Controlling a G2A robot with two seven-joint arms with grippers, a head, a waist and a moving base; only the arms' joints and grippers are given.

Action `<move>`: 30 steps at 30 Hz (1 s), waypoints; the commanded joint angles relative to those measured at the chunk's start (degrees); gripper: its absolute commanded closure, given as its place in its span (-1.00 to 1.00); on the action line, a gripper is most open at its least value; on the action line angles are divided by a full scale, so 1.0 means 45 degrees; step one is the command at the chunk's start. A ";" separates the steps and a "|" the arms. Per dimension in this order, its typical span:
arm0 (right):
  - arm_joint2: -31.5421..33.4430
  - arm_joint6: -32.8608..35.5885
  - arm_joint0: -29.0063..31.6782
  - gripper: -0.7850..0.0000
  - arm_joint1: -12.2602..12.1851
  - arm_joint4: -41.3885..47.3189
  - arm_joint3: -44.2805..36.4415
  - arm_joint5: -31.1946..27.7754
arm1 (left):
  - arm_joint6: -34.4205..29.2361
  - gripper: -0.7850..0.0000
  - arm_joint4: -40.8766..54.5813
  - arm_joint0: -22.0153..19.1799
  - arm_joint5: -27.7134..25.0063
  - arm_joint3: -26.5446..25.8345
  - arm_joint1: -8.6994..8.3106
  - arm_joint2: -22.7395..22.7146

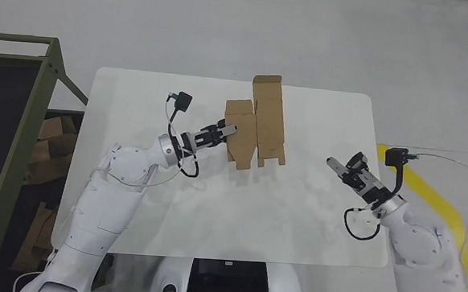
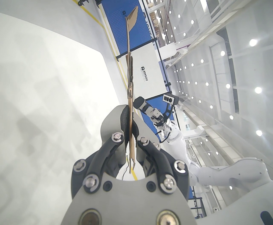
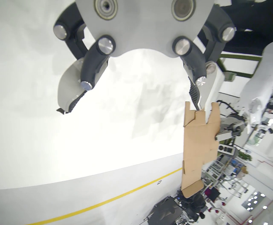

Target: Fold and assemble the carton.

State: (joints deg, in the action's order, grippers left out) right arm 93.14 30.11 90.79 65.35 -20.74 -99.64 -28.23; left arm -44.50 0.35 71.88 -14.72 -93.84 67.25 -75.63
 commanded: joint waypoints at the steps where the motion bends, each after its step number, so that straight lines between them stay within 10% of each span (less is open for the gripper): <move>1: -0.0025 0.0987 -0.0385 -1.00 -0.0051 0.1560 0.0320 -0.0386 | 0.0018 1.00 0.0022 0.0061 -0.0067 -0.0099 -0.0020 -0.0022; 30: -0.0591 0.2634 -0.1346 -1.00 -0.0235 0.2907 0.0677 -0.1312 | 0.0286 1.00 0.0079 0.0278 -0.0845 -0.0374 -0.0081 0.0121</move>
State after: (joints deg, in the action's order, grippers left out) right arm 91.38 41.25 85.48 64.30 -8.19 -97.12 -33.97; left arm -42.96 0.29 73.12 -17.57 -95.63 66.92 -75.16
